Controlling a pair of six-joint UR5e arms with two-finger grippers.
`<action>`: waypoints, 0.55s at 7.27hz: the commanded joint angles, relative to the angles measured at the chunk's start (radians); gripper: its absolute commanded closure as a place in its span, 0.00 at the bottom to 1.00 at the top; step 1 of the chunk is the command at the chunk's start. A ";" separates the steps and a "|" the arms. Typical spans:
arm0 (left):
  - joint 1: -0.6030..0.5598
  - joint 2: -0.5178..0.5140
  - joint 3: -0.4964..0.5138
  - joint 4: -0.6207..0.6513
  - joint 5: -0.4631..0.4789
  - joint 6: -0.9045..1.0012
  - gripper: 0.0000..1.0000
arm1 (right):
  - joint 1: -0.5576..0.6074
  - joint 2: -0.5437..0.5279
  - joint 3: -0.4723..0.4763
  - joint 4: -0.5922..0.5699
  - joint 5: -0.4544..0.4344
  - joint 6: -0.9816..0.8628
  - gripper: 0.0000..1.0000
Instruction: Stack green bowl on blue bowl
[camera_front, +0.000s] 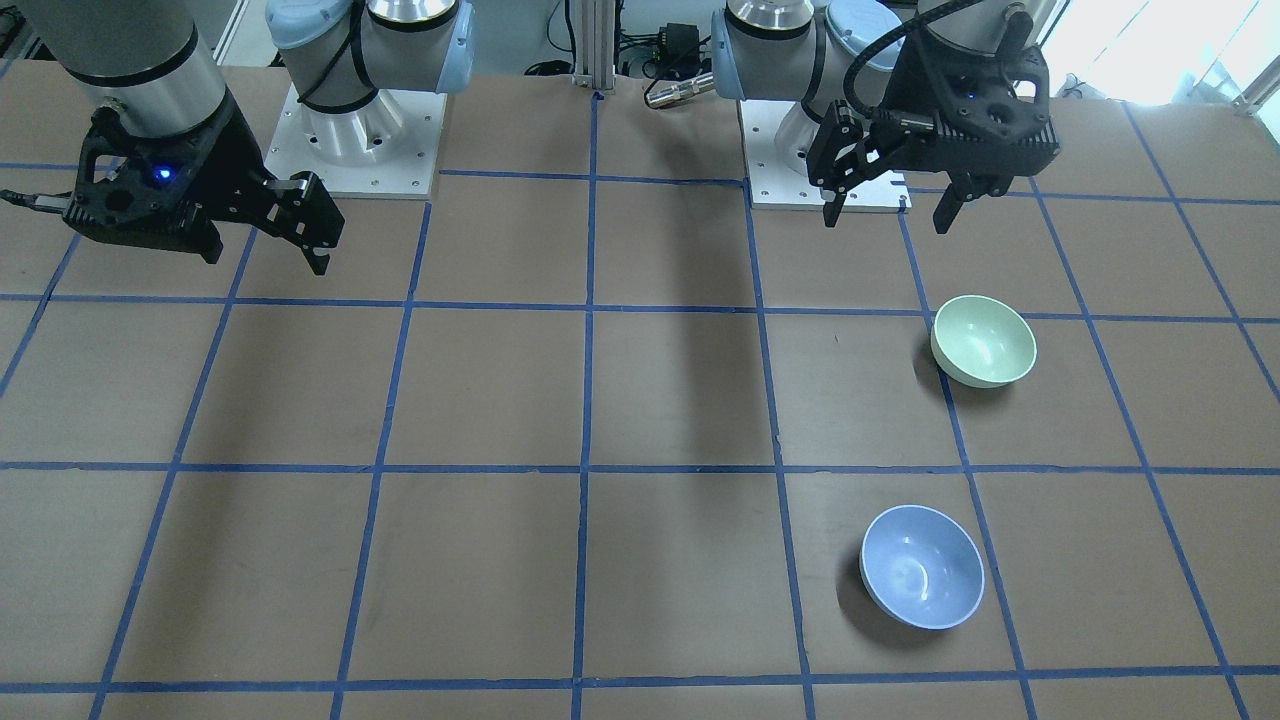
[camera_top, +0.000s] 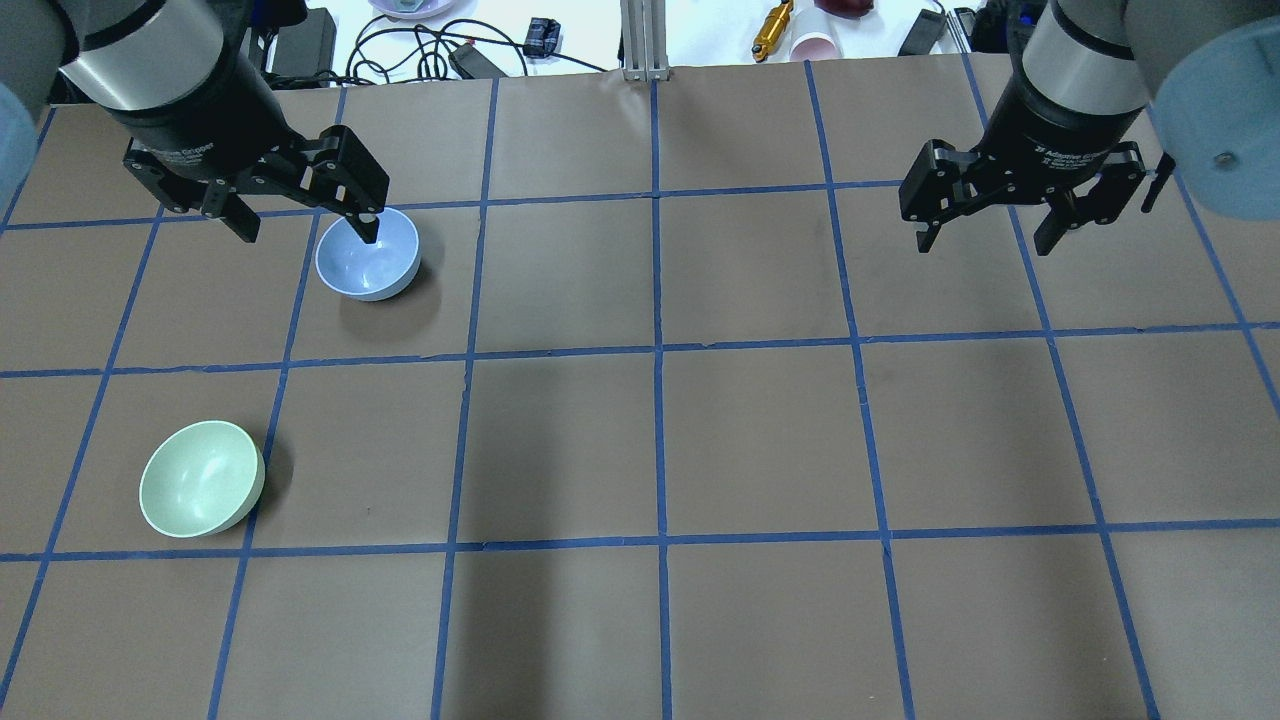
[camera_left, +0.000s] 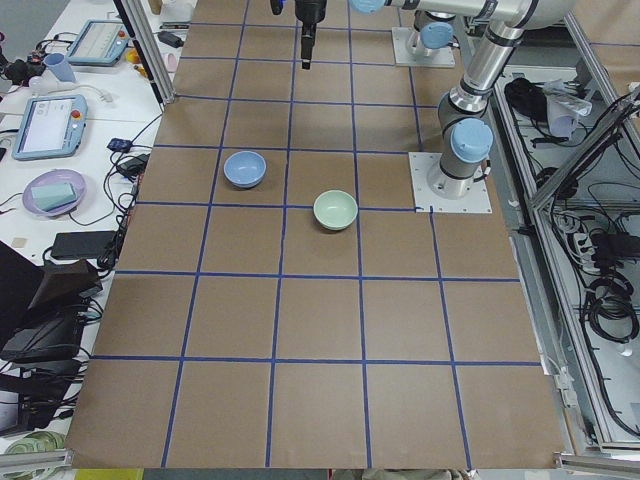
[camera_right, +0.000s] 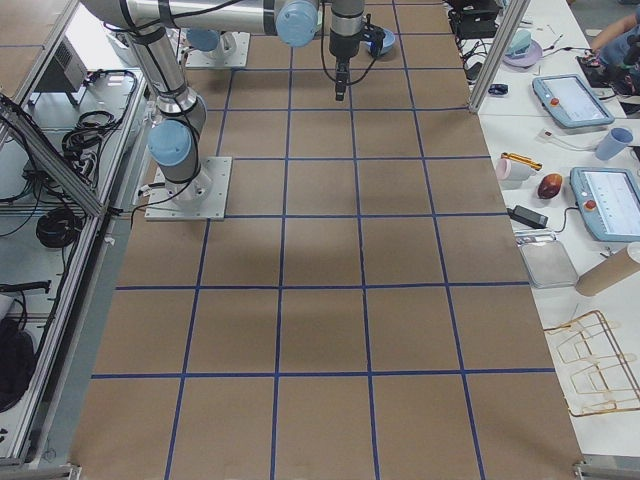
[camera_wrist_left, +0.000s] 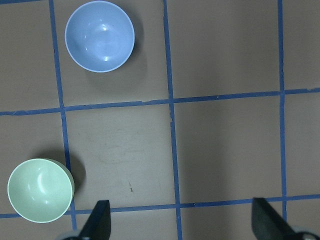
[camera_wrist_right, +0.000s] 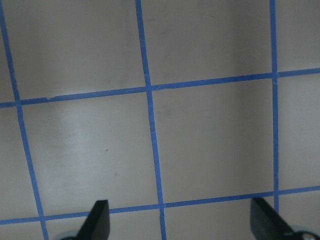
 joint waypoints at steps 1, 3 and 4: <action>0.000 0.001 -0.002 -0.001 0.000 0.000 0.00 | 0.000 0.000 0.000 0.000 -0.001 0.000 0.00; 0.000 0.001 0.001 0.001 -0.003 0.000 0.00 | 0.000 0.000 0.000 0.000 -0.001 0.000 0.00; 0.000 0.002 0.004 -0.001 -0.003 0.000 0.00 | 0.000 0.000 0.000 0.000 -0.001 0.000 0.00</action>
